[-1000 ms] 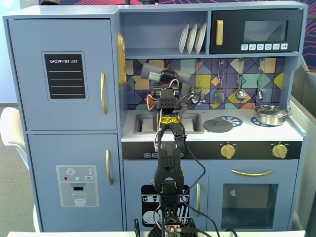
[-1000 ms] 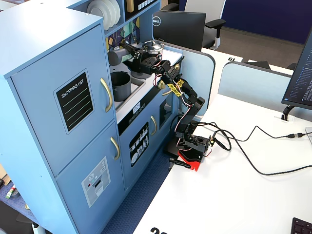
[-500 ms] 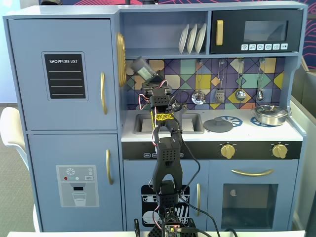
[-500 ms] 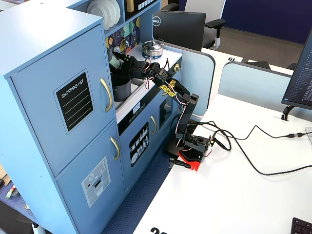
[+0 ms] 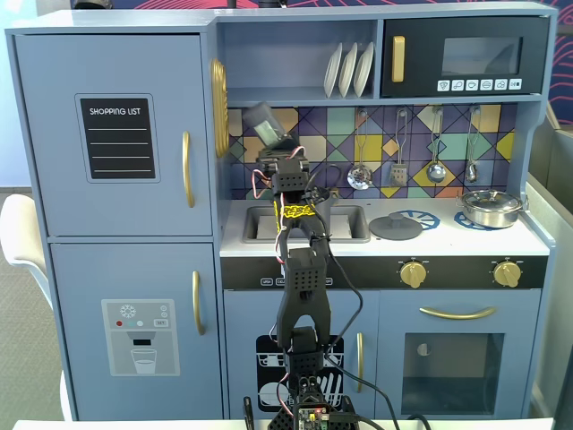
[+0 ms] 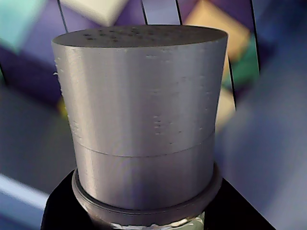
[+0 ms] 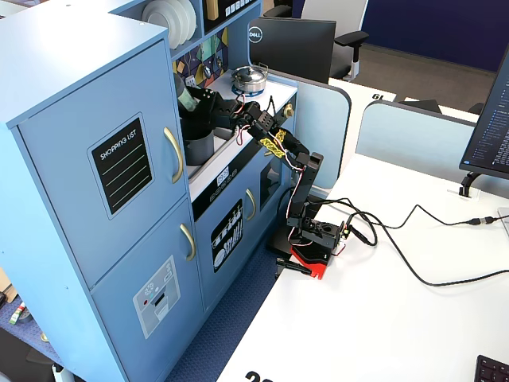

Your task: Put salt in the gray recipient

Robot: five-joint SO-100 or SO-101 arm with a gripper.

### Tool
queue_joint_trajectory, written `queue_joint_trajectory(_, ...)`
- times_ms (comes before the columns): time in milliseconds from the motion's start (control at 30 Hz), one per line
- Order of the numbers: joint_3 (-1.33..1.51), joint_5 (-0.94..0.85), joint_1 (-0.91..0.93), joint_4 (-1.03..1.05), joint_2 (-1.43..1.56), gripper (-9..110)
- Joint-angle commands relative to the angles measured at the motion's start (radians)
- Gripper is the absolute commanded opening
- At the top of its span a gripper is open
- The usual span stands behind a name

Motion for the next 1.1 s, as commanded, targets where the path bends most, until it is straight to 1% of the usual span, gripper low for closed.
queue_joint_trajectory(0,-0.133,-0.026,-0.008,-0.043,-0.005,0)
queue_joint_trajectory(100,-0.089,-0.014,0.043,-0.003,0.011,0)
queue_joint_trajectory(267,0.106,0.018,0.150,0.049,0.087,0)
queue_joint_trajectory(400,0.163,0.015,0.143,0.025,0.098,0)
queue_joint_trajectory(467,0.124,0.003,0.110,-0.017,0.072,0)
queue_joint_trajectory(533,0.028,-0.011,0.066,-0.037,0.020,0)
queue_joint_trajectory(667,-0.206,-0.052,-0.008,-0.038,-0.091,0)
queue_joint_trajectory(733,-0.241,-0.064,-0.014,-0.038,-0.101,0)
queue_joint_trajectory(800,-0.206,-0.055,0.005,-0.017,-0.080,0)
queue_joint_trajectory(967,0.035,-0.051,0.100,-0.005,0.025,0)
queue_joint_trajectory(1067,0.115,-0.061,0.117,-0.006,0.048,0)
